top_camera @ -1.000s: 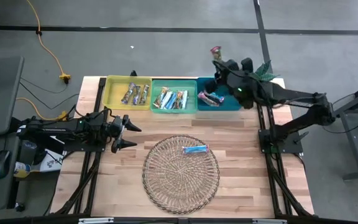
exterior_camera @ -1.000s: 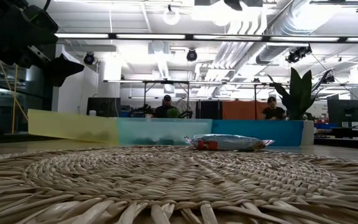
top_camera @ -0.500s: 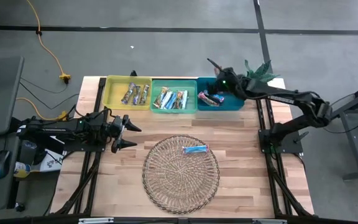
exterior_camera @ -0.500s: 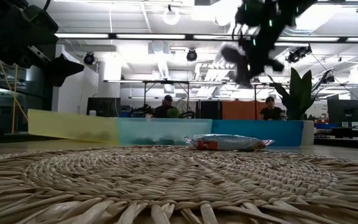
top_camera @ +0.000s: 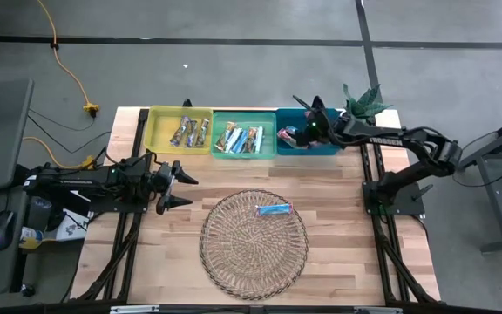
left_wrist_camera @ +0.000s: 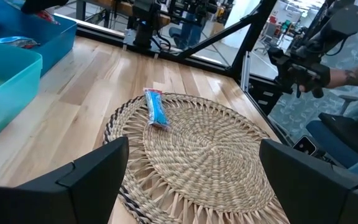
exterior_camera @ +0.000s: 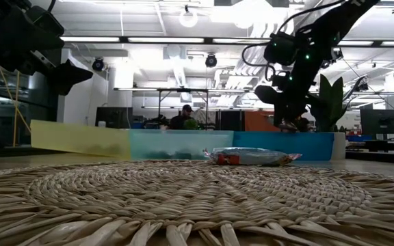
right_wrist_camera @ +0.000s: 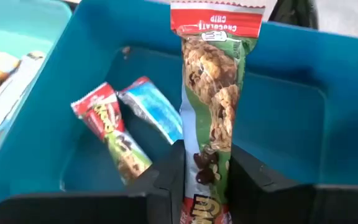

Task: Pick and place Granola Bars by type
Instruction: Put the red granola bar into the blue bin

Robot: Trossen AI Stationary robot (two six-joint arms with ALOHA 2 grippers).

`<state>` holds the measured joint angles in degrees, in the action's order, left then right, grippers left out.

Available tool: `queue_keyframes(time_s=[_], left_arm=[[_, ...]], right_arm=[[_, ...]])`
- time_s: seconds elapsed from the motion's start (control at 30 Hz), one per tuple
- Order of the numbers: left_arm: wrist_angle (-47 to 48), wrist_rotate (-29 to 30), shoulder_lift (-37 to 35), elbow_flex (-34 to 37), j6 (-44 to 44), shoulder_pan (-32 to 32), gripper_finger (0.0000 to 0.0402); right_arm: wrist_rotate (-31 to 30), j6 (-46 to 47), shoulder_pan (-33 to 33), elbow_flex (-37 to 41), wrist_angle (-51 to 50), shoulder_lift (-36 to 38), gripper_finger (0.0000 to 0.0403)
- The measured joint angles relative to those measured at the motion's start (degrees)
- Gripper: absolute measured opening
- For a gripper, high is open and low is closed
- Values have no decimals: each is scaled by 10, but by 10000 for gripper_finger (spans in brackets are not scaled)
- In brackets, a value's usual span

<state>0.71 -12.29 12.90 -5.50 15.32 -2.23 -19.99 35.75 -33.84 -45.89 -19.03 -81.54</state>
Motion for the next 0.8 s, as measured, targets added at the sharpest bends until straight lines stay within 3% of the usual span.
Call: queue_keyframes(time_s=[0.23, 0.53, 0.8], left_arm=[[1, 0, 0, 0, 0, 0, 358], [1, 0, 0, 0, 0, 0, 358], [1, -1, 0, 0, 0, 0, 358]], right_arm=[[9, -4, -12, 0, 4, 0, 82], [18, -13, -12, 0, 5, 0, 119], [133, -107, 1, -6, 148, 0, 134]])
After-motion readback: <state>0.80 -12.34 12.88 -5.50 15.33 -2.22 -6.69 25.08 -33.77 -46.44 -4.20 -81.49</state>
